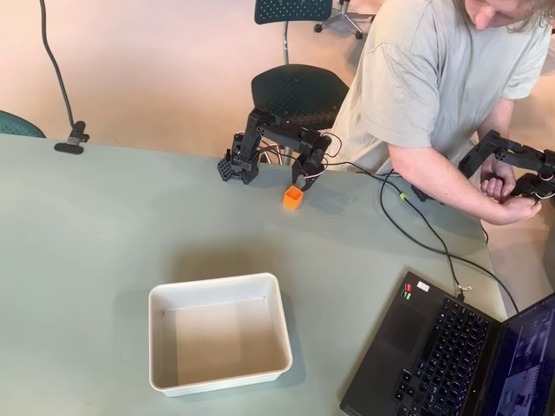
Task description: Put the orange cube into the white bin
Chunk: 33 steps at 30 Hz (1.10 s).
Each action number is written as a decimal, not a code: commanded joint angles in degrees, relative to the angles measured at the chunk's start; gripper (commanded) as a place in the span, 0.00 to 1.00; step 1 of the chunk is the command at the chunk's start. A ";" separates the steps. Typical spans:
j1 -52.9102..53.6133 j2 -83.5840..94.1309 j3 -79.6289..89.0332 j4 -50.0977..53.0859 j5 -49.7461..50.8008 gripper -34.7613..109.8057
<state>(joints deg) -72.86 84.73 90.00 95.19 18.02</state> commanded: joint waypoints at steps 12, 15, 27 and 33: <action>2.81 0.18 8.61 0.35 0.44 0.69; 3.78 0.18 11.87 -0.18 0.44 0.73; 3.96 0.26 15.12 -0.97 5.10 0.74; 0.18 0.35 15.21 -4.39 8.00 0.73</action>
<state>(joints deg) -71.81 84.64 105.47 91.41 25.22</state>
